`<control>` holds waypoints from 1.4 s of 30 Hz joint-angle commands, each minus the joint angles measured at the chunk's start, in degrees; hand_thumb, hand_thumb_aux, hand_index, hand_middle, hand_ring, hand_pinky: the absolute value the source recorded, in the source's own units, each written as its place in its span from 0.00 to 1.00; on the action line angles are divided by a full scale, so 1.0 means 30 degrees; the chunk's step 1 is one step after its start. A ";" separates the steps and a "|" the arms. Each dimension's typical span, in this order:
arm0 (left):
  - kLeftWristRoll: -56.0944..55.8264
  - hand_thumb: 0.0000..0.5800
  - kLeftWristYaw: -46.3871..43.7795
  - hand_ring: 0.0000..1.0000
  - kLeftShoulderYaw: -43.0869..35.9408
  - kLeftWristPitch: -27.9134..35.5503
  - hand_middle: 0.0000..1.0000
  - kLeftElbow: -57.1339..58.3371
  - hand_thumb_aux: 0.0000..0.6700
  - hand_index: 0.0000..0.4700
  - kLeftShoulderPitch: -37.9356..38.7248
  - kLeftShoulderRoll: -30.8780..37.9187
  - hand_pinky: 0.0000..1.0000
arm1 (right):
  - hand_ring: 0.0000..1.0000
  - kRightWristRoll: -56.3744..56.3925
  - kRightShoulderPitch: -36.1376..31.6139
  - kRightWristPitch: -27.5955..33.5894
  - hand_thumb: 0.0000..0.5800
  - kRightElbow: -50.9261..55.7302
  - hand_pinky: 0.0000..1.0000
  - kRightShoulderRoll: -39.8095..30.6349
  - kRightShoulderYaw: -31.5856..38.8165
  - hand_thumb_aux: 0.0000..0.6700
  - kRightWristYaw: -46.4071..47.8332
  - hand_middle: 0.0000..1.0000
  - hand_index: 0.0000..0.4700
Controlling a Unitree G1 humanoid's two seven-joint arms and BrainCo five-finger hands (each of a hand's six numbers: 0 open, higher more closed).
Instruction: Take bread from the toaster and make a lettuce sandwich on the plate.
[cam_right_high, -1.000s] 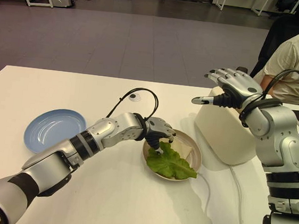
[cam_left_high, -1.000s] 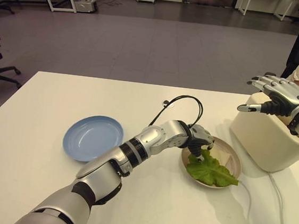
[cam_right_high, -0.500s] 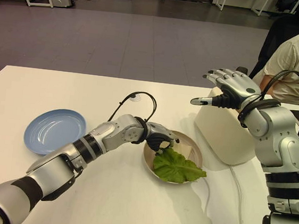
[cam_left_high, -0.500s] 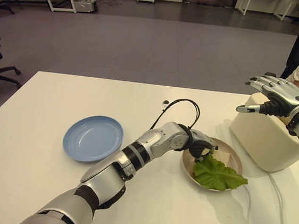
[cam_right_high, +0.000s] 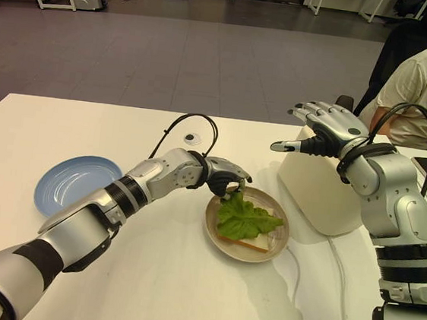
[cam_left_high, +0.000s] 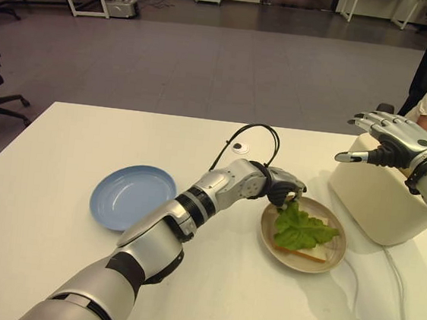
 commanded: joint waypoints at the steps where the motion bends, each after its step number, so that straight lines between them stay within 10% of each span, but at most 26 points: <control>1: 0.0065 0.99 -0.0057 0.00 -0.0152 -0.0139 0.00 0.0407 0.92 0.92 -0.0195 -0.0158 0.00 | 0.00 -0.0062 -0.0033 -0.0004 0.00 -0.0151 0.00 0.0078 0.0169 0.00 0.0106 0.00 0.00; 3: 0.0078 0.73 -0.0072 0.00 -0.0143 -0.0143 0.00 0.0459 0.48 0.48 -0.0223 -0.0203 0.00 | 0.00 -0.0047 -0.0025 0.0001 0.00 -0.0162 0.00 0.0077 0.0160 0.00 0.0120 0.00 0.00; 4: 0.0104 0.29 -0.0087 0.00 -0.0147 -0.0137 0.00 0.0458 0.16 0.16 -0.0254 -0.0192 0.00 | 0.00 -0.0048 -0.0024 0.0005 0.00 -0.0160 0.00 0.0072 0.0158 0.00 0.0127 0.00 0.00; 11: 0.0480 0.00 0.0133 0.00 -0.0143 -0.0065 0.00 -0.0056 0.00 0.00 -0.0309 -0.0010 0.00 | 0.00 -0.0117 -0.0235 -0.0047 0.00 0.0120 0.00 -0.0187 -0.0014 0.00 -0.0012 0.00 0.00; 30: -0.9081 0.00 0.2936 0.00 1.0119 0.0406 0.00 -0.2963 0.00 0.00 0.3056 0.2876 0.00 | 0.00 -0.2428 -0.1179 0.1442 0.00 0.6006 0.00 -0.2864 0.0593 0.00 -0.0935 0.00 0.00; 32: -0.9967 0.00 0.2844 0.00 1.0887 0.0813 0.00 -0.3348 0.00 0.00 0.3439 0.3079 0.00 | 0.00 -0.2227 -0.1319 0.1284 0.60 0.6077 0.00 -0.2758 0.0822 0.37 -0.0523 0.00 0.37; 33: -1.0100 0.00 0.2868 0.00 1.1045 0.0886 0.00 -0.3449 0.00 0.00 0.3510 0.3238 0.00 | 0.00 -0.2049 -0.1269 0.1232 1.00 0.5948 0.00 -0.2714 0.0870 0.99 -0.0288 0.00 0.99; 42: -0.9973 0.00 0.3248 0.00 1.0993 0.0645 0.00 -0.3380 0.00 0.00 0.3700 0.3576 0.00 | 0.00 -0.1432 -0.1904 0.0849 1.00 0.5964 0.00 -0.2042 0.1091 1.00 -0.0244 0.00 1.00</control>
